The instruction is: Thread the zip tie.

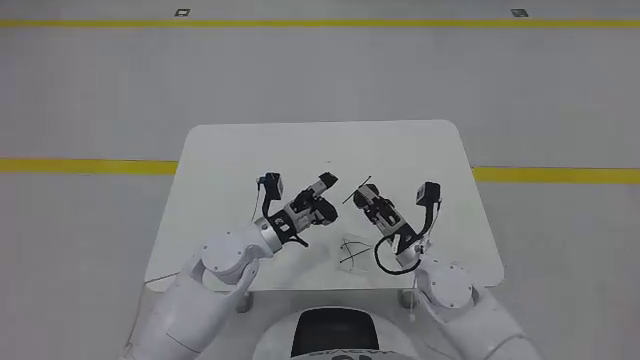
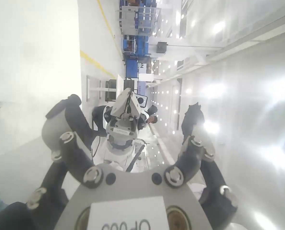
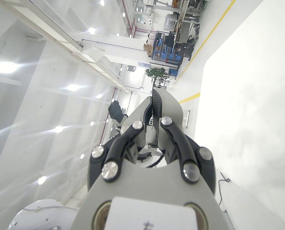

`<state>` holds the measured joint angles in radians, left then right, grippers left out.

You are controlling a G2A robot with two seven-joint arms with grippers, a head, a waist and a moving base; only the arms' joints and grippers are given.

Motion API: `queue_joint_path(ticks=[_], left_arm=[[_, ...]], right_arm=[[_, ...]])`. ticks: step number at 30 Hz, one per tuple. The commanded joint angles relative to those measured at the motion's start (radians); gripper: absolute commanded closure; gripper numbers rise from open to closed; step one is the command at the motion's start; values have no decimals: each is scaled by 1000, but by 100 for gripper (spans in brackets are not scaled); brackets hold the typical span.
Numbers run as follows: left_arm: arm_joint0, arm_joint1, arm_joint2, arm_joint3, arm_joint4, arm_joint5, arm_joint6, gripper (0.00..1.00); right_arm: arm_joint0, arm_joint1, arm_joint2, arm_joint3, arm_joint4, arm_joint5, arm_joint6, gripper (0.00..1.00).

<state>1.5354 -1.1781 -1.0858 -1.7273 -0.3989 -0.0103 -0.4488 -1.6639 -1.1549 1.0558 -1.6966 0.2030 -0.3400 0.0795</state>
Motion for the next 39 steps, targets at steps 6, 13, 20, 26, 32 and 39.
queue_joint_path(ticks=[6, 13, 20, 26, 32, 39], left_arm=[[-10, -4, 11, -2, 6, -46, 40, 0], [-10, -4, 11, -2, 6, -46, 40, 0], [-10, 6, 11, -14, 49, -30, -26, 0], [-3, 14, -10, -26, 47, -57, -78, 0], [-4, 13, -8, -24, 47, -54, -67, 0], [-18, 13, -3, -4, -13, -38, -86, 0]], right_arm=[[2, -17, -2, 6, -19, 0, -17, 100], [2, -17, -2, 6, -19, 0, -17, 100], [21, -28, -14, 41, -13, 0, -25, 100], [25, -30, -15, 44, -16, 0, -22, 100], [28, -33, -17, 44, -30, 6, -26, 100], [28, -41, -22, 48, -41, 0, -29, 100]])
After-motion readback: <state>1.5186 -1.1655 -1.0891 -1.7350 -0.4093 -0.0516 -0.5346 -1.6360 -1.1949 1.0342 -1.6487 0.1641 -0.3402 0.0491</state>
